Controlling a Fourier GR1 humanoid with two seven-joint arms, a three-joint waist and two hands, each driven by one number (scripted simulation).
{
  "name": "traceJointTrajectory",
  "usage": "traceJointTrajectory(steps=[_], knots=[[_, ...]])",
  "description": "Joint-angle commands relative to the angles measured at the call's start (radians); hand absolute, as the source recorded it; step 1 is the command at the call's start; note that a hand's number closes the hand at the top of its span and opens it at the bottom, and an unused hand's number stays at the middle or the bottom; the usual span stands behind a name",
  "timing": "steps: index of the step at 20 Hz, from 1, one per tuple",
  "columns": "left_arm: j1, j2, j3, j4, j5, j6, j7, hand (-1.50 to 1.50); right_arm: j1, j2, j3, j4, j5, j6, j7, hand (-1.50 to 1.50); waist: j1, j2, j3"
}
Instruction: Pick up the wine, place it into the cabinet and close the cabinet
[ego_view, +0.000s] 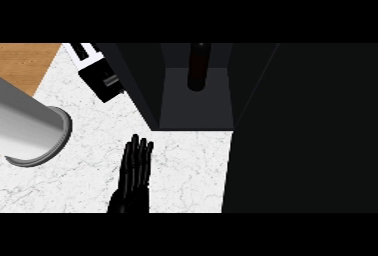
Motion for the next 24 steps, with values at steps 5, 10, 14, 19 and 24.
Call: traceJointTrajectory(steps=[5,10,14,19,24], knots=[[0.09,0.156,0.03,-0.167,0.024,-0.138,0.031,-1.5,0.035,-0.009,0.054,-0.093,-0.098,0.045,0.062,1.5,-0.001,0.001,-0.001],[0.183,0.238,0.089,-0.218,0.043,-0.196,0.004,-1.5,0.17,-0.012,0.11,-0.121,-0.131,0.116,0.0,1.5,-0.004,0.0,0.0],[0.246,0.311,0.192,-0.24,0.104,-0.261,-0.038,-1.5,0.182,0.047,0.239,-0.106,-0.143,0.067,0.1,1.5,0.001,-0.002,-0.002],[0.297,0.375,0.319,-0.308,0.177,-0.32,-0.026,-1.5,0.185,0.055,0.276,-0.1,-0.148,0.049,0.128,1.5,0.005,0.0,-0.001],[0.289,0.374,0.396,-0.312,0.216,-0.317,0.006,-1.5,0.149,0.037,0.47,-0.121,-0.045,0.112,0.125,1.5,-0.001,-0.001,-0.001]])
